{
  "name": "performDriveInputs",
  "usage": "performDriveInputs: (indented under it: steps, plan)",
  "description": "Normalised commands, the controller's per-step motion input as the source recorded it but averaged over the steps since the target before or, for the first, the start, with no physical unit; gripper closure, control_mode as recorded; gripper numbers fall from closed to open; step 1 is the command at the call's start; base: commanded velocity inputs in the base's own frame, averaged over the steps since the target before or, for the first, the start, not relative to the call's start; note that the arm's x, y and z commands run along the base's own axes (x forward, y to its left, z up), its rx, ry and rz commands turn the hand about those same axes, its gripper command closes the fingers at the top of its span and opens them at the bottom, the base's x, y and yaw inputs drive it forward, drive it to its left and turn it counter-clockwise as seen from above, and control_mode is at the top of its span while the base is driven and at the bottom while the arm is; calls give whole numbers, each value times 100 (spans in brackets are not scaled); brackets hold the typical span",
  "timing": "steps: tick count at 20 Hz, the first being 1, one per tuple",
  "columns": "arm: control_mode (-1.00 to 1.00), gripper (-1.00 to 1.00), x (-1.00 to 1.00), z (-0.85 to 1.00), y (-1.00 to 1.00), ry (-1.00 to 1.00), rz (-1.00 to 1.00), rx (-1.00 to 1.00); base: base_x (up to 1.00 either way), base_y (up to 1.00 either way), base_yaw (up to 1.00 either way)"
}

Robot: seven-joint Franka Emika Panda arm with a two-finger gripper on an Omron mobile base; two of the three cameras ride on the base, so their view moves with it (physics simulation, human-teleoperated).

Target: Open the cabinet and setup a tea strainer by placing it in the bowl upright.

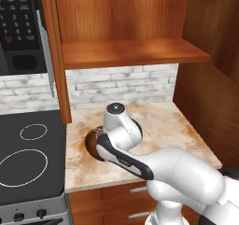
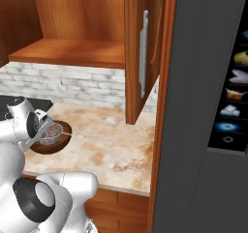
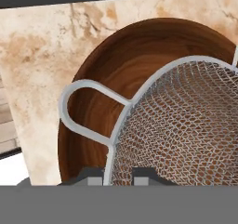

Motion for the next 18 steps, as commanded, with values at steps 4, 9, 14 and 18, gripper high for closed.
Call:
performDriveInputs:
  steps: [4,9,14,18]
  plan:
    - [-100,100,13,-3,31,4,0,0,0,0,0]
    - [-100,100,3,-1,39,0,0,0,0,0,0]
    - [-100,100,7,-29,9,-2,0,0,0,0,0]
    - [-100,100,9,-34,0,-5,0,0,0,0,0]
